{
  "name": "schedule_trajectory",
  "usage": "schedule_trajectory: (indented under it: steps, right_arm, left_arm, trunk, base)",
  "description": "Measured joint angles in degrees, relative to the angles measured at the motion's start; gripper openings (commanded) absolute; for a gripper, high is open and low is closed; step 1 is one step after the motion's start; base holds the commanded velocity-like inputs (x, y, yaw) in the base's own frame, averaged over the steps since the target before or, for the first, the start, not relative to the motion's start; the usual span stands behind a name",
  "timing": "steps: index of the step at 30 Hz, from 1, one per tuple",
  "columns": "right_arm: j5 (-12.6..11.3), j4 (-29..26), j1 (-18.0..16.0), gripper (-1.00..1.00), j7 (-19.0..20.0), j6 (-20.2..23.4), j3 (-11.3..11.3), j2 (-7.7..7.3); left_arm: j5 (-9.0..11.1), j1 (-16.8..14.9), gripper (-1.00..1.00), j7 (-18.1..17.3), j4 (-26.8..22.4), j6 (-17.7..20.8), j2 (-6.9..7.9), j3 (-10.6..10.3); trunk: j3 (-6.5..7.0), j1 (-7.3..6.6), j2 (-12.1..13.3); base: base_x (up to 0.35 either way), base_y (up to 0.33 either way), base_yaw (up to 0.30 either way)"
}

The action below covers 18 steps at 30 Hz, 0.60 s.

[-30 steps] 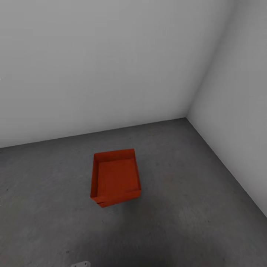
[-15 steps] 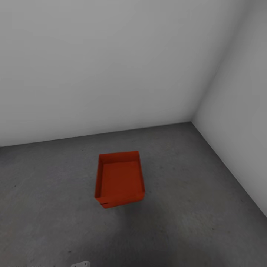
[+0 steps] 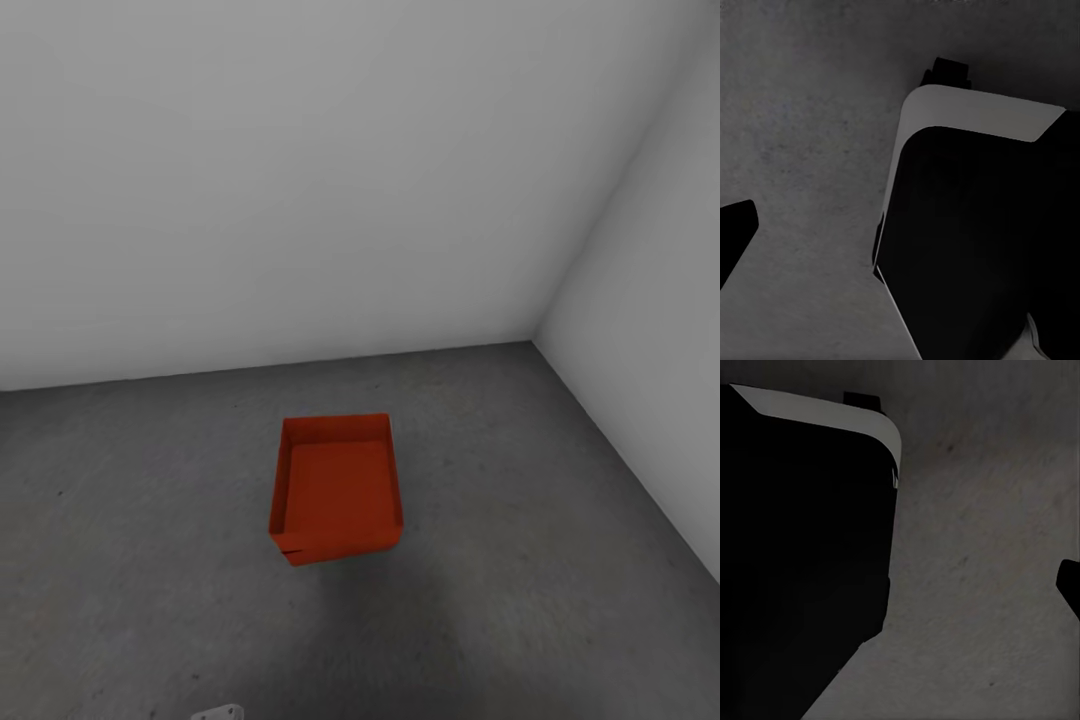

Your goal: Move the two storage containers from the living room to the garage. In the garage, place one container on the floor and stack the other container on top of it (either order is fine).

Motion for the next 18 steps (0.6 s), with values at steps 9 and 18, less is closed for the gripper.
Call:
schedule_trajectory:
  steps: [9, 18]
  right_arm:
    - [0.10, -0.02, 1.20, 1.00, 0.00, -0.68, 0.00, -0.14]
    - [0.08, -0.02, 1.45, 1.00, 0.00, -0.74, 0.00, -0.08]
  left_arm:
    - [0.00, 0.00, 1.00, 0.03, 0.00, 0.01, 0.01, 0.00]
    - [0.03, 0.00, 1.00, -0.03, -0.01, -4.27, -0.12, 0.01]
  trunk:
    - [0.81, 0.00, 0.00]
    - [1.61, 0.00, 0.00]
  base:
    - [0.000, 0.000, 0.118]
    - [0.000, 0.000, 0.109]
